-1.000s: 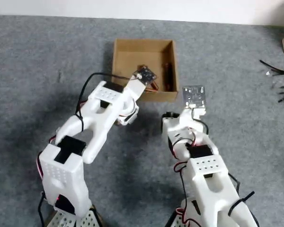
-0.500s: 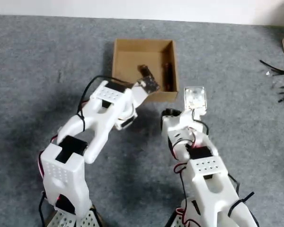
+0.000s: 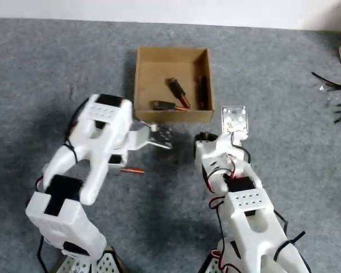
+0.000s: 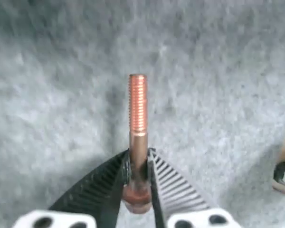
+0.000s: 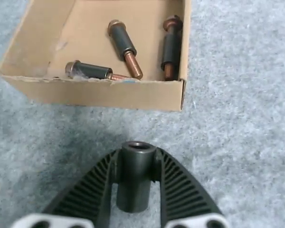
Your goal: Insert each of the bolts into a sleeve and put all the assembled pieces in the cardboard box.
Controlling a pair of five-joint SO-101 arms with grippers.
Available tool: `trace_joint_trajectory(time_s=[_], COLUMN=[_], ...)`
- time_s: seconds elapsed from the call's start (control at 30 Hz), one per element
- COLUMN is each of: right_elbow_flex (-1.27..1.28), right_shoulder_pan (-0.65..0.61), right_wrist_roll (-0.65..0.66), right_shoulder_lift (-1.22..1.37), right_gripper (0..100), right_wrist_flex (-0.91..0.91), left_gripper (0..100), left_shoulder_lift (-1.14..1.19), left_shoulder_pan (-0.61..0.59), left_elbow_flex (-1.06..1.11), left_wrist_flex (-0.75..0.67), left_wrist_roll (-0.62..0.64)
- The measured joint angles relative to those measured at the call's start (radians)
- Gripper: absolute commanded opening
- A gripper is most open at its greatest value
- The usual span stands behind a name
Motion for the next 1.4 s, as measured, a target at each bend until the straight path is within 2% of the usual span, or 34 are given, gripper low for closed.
trace_joint_trajectory(time_s=[0.17, 0.27, 0.37, 0.53, 0.8, 0.87, 0.9, 0.93, 1.0, 1.13, 1.27, 1.4], right_elbow_flex=[0.000, 0.000, 0.000, 0.000, 0.000, 0.000, 0.000, 0.000, 0.000, 0.000, 0.000, 0.002], right_shoulder_pan=[0.000, 0.000, 0.000, 0.000, 0.000, 0.000, 0.000, 0.000, 0.000, 0.000, 0.000, 0.000], right_wrist_roll=[0.005, 0.005, 0.005, 0.005, 0.005, 0.005, 0.005, 0.005, 0.005, 0.005, 0.005, 0.005], right_shoulder_lift=[0.000, 0.000, 0.000, 0.000, 0.000, 0.000, 0.000, 0.000, 0.000, 0.000, 0.000, 0.000], right_gripper=[0.5, 0.5, 0.5, 0.7, 0.7, 0.7, 0.8, 0.9, 0.9, 0.9, 0.9, 0.9], right_wrist_flex=[0.000, 0.000, 0.000, 0.000, 0.000, 0.000, 0.000, 0.000, 0.000, 0.000, 0.000, 0.000], left_gripper=[18, 18, 16, 13, 15, 15, 15, 15, 15, 15, 15, 15], left_shoulder_lift=[0.000, -0.002, -0.002, -0.002, -0.002, -0.002, -0.002, -0.002, -0.002, -0.002, -0.002, -0.002], left_shoulder_pan=[-0.011, -0.009, -0.005, 0.014, -0.035, -0.035, -0.035, -0.037, -0.037, -0.048, -0.110, -0.153], left_elbow_flex=[0.000, 0.000, -0.009, -0.043, -0.051, -0.040, -0.021, -0.005, 0.011, 0.012, 0.018, 0.061], left_wrist_flex=[0.005, 0.005, 0.006, 0.008, 0.012, 0.043, 0.060, 0.069, 0.075, 0.081, 0.081, 0.071], left_wrist_roll=[0.000, 0.009, 0.104, 0.489, 1.307, 1.439, 1.450, 1.425, 1.287, 0.872, 0.482, 0.258])
